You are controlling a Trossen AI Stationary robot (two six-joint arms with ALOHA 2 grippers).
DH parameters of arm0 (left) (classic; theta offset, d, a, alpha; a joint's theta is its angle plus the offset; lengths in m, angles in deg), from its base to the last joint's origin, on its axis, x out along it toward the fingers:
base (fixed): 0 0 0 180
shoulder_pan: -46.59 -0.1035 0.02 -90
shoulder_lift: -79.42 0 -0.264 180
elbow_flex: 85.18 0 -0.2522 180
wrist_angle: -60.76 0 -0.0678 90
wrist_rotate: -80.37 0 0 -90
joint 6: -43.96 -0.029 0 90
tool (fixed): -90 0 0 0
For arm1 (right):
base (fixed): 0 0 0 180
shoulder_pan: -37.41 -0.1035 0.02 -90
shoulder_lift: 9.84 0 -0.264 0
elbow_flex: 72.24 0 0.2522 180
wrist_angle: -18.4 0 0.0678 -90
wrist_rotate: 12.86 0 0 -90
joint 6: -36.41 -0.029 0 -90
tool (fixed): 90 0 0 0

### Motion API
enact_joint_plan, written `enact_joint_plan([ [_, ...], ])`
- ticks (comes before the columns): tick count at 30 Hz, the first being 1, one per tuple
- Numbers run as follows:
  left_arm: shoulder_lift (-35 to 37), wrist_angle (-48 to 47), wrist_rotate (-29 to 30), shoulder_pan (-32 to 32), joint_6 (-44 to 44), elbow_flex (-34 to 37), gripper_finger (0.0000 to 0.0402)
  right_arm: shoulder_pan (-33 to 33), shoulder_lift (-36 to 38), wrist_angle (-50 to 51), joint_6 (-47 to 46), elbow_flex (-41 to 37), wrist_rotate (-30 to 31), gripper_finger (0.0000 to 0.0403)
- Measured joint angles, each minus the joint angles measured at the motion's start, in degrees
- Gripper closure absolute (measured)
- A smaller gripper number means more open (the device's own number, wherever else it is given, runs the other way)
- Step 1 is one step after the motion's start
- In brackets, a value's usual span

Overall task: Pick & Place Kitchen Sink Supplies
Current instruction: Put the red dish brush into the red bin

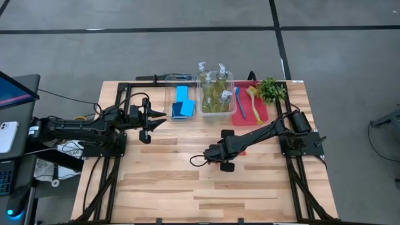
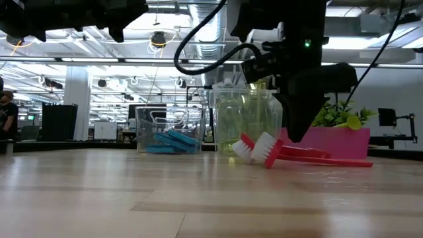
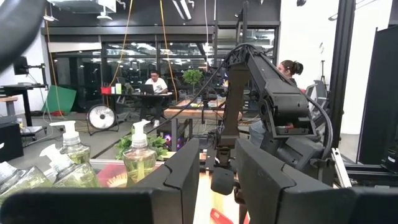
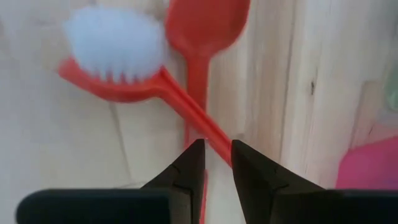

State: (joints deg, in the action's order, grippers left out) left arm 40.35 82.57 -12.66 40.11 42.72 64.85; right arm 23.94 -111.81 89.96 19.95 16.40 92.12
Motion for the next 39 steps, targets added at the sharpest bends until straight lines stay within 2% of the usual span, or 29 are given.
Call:
enact_joint_plan([
  [12,0.02,0.02,0.00,0.00,0.00,0.00,0.0297,0.04,0.04,-0.54,-1.66,-5.98,3.35,0.0330],
  [28,0.00,0.02,0.00,0.00,0.00,0.00,0.0297,0.15,0.04,-5.59,3.19,-6.00,0.71,0.0332],
  [32,0.00,0.02,0.00,0.01,0.00,0.00,0.0297,0.15,0.04,-5.49,3.55,-5.98,-0.03,0.0346],
  [37,0.00,0.02,0.00,0.00,0.00,0.00,0.0297,0.13,0.05,-4.73,4.73,-5.93,-0.28,0.0394],
  [39,0.02,0.02,0.00,0.00,0.00,0.00,0.0297,0.03,0.07,-4.42,4.97,-5.93,-0.30,0.0396],
])
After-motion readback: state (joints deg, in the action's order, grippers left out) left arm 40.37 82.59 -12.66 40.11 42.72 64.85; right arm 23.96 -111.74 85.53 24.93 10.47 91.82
